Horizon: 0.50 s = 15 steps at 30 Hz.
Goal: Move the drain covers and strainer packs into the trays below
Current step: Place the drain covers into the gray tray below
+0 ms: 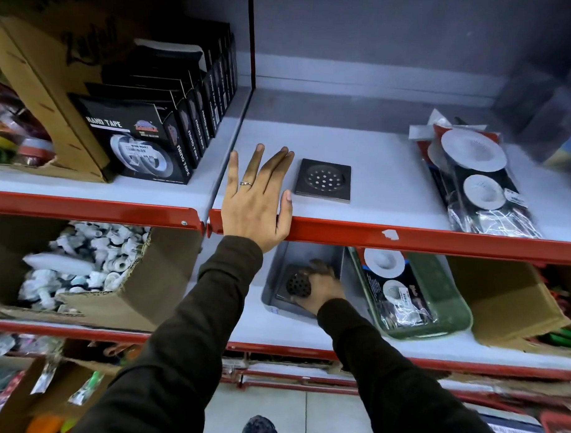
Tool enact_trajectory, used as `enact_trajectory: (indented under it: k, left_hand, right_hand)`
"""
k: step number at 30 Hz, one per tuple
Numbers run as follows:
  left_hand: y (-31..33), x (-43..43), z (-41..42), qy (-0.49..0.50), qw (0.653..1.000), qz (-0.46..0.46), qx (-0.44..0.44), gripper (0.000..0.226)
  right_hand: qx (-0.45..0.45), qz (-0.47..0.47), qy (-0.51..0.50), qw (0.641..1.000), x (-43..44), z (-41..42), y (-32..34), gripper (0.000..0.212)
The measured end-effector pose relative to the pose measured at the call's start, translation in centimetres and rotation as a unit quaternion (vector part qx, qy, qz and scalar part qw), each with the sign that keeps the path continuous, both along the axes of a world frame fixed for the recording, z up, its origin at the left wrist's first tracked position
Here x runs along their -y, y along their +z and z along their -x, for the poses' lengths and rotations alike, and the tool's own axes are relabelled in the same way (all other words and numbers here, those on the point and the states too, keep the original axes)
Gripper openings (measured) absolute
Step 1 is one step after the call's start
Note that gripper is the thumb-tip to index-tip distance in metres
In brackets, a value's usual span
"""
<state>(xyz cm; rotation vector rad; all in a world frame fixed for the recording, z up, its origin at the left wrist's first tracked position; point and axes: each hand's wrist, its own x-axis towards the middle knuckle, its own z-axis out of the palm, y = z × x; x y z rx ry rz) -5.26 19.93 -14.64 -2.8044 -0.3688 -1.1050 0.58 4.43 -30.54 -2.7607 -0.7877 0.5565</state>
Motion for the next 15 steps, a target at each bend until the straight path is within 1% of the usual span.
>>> enact_trajectory:
  k: [2, 3, 4, 6, 7, 8, 9, 10, 11, 12, 14, 15]
  left_hand:
    - [0.1, 0.1, 0.1, 0.000, 1.000, 0.005, -0.003, 0.058]
    - [0.1, 0.1, 0.1, 0.000, 1.000, 0.007, -0.006, 0.058]
    - [0.1, 0.1, 0.1, -0.001, 1.000, 0.011, -0.010, 0.058]
    - [0.1, 0.2, 0.1, -0.006, 1.000, 0.020, -0.017, 0.059]
    - [0.2, 0.2, 0.1, -0.007, 0.999, 0.025, -0.022, 0.060]
    - [0.2, 0.2, 0.1, -0.009, 0.999, 0.030, -0.028, 0.061]
    - [0.1, 0.2, 0.1, -0.010, 0.999, 0.035, -0.033, 0.061]
    - [0.2, 0.3, 0.2, -0.011, 0.999, 0.038, -0.035, 0.061]
    - [0.3, 0.4, 0.3, -0.011, 0.998, 0.040, -0.036, 0.062]
    - [0.3, 0.4, 0.3, -0.010, 0.998, 0.044, -0.035, 0.062]
    - [0.4, 0.4, 0.3, -0.009, 0.998, 0.056, -0.033, 0.064]
    - [0.5, 0.4, 0.3, -0.009, 0.998, 0.059, -0.032, 0.065]
  right_hand:
    - [0.073, -0.127, 0.001, 0.989, 0.9, 1.6, 2.7, 0.035]
    - [0.125, -0.194, 0.020, 0.973, 1.3, 2.6, 4.4, 0.026]
    - [0.172, -0.269, 0.046, 0.946, 1.8, 3.5, 6.1, 0.024]
    - [0.236, -0.415, 0.095, 0.874, 2.6, 5.0, 9.9, 0.028]
    - [0.253, -0.462, 0.110, 0.843, 2.9, 5.3, 12.0, 0.028]
    - [0.271, -0.489, 0.108, 0.822, 3.0, 5.1, 14.3, 0.027]
    - [0.287, -0.501, 0.092, 0.811, 3.1, 4.0, 16.2, 0.024]
    - [0.290, -0.497, 0.069, 0.815, 3.0, 2.3, 17.9, 0.018]
    - [0.276, -0.471, 0.047, 0.836, 2.9, 0.3, 19.3, 0.016]
    - [0.251, -0.418, 0.033, 0.872, 2.7, -1.8, 20.5, 0.031]
    - [0.180, -0.252, 0.062, 0.949, 2.3, -5.9, 21.6, 0.075]
    - [0.133, -0.174, 0.082, 0.972, 2.1, -7.2, 22.1, 0.088]
